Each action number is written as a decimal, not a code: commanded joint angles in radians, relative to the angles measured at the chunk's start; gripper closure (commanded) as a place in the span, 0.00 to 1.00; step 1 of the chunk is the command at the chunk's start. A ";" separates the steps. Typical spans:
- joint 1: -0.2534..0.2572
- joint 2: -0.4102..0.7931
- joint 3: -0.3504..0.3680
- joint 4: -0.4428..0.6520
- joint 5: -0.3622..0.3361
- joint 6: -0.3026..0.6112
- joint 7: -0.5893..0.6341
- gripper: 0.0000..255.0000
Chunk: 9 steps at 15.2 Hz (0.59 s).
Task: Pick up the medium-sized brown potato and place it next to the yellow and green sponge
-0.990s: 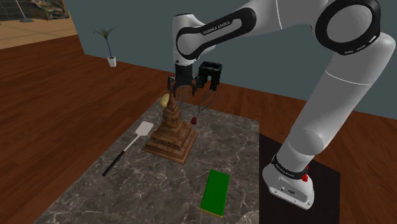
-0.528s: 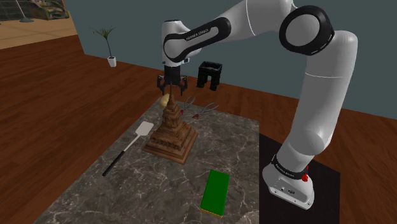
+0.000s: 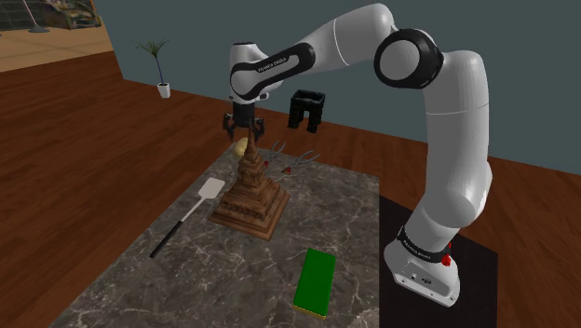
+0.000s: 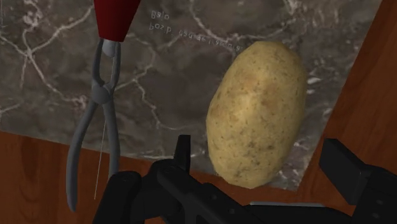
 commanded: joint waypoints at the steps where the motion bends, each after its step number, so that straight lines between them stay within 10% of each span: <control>1: 0.002 0.013 -0.002 -0.006 -0.003 0.020 0.004 0.00; 9: 0.005 0.035 -0.004 -0.021 -0.007 0.057 0.007 0.00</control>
